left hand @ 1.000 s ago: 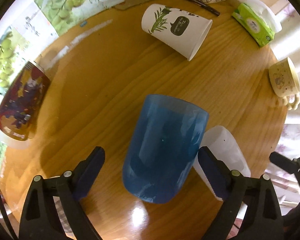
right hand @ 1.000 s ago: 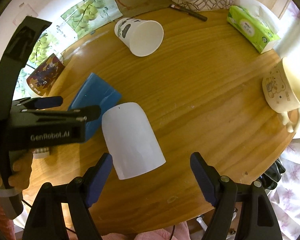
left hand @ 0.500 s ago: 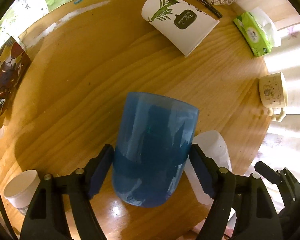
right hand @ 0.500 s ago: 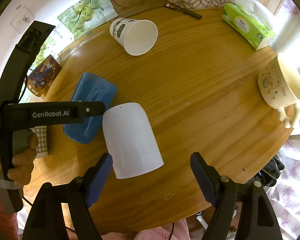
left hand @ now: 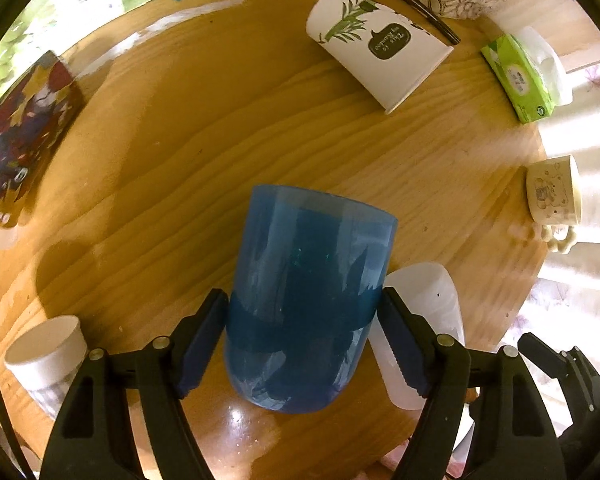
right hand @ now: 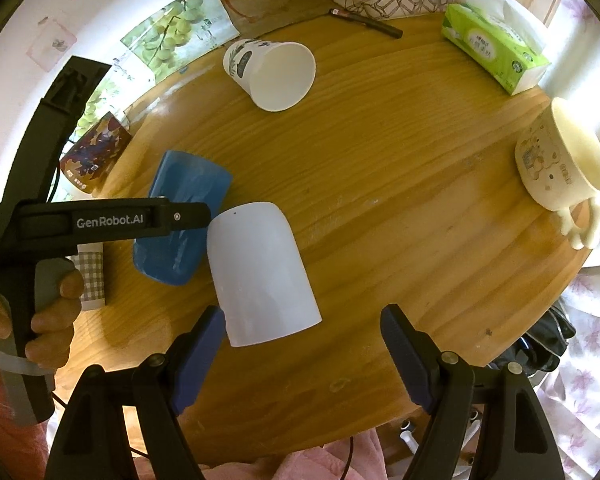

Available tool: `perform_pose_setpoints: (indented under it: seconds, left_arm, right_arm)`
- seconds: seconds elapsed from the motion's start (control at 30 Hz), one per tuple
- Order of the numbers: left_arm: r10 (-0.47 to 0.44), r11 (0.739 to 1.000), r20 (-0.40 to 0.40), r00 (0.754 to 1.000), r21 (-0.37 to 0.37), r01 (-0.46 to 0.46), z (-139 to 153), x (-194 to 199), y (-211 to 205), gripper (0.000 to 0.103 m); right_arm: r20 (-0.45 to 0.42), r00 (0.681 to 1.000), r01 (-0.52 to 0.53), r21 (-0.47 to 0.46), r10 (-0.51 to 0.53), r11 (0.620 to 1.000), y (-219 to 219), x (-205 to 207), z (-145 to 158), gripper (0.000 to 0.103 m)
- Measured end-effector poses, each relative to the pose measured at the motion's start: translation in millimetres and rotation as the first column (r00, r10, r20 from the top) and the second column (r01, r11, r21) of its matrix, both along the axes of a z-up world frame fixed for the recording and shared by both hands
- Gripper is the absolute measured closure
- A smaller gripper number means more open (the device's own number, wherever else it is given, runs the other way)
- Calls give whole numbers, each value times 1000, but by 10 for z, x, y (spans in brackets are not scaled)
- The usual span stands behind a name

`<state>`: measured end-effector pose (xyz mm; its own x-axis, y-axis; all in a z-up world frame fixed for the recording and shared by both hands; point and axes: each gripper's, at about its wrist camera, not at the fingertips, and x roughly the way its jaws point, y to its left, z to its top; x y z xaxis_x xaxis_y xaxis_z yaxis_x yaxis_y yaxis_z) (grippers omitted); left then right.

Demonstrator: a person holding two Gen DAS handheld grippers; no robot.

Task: Flip cup upright
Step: 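Lift the blue cup off the desk with the left gripper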

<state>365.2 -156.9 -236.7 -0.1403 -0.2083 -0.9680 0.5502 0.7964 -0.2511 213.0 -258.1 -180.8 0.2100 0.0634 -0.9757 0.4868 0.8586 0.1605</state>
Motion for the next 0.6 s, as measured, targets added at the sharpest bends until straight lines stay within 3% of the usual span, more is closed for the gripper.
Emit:
perform_pose_setpoints:
  seconds: [0.33,0.6]
  left_arm:
    - [116,993,40,993,1,-116,140,-277,277,24]
    - [260,965,73,963,-4,-260,287,-748,631,24]
  right_arm:
    - [51,996,-71,6,71,997,54,-135,125,22]
    - [111,979,-173,21,170,985,162,-394,270,22]
